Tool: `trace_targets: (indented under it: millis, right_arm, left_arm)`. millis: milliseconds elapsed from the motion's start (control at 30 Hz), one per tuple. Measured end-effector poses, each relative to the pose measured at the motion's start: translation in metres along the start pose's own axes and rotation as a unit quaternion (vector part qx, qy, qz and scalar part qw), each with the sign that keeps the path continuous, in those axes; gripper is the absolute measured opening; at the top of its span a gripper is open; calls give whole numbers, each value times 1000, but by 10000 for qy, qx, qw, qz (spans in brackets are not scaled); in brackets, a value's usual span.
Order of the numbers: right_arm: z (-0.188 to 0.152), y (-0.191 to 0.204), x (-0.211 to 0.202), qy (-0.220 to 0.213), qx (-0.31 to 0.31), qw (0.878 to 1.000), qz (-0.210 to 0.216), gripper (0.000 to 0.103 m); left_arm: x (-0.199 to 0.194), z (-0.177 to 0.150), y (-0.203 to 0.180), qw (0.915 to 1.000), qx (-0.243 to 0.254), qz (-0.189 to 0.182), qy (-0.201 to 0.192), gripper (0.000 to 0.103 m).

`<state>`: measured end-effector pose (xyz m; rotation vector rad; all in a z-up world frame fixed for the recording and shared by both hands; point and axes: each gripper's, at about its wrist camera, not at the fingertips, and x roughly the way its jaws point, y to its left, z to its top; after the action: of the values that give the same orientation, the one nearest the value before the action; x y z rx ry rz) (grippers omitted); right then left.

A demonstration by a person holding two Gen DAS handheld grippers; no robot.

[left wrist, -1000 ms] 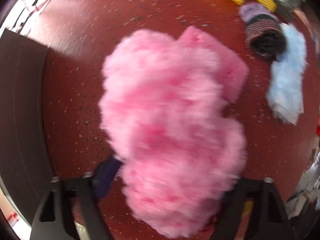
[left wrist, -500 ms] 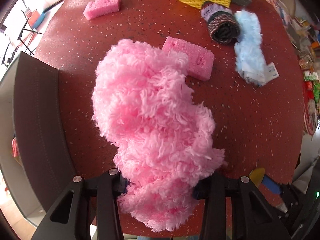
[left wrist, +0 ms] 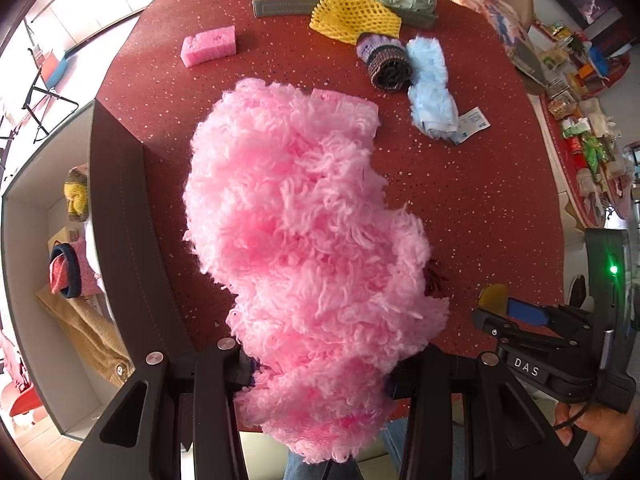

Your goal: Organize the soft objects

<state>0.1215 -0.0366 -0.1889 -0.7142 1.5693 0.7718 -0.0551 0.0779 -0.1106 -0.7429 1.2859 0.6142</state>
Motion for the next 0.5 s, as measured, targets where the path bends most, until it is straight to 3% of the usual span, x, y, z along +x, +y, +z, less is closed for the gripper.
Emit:
trace_targets:
  millis: [200,500]
  right_arm:
    - [-11,14,-18,-84,158,9998,24,51]
    - [-7,19,-50,-372,251,9990,40,51]
  left_arm:
    - [-11,4,21,9996,-139,-173,-180,44]
    - [-46,-17,52,9980,-268,-401,-402,44]
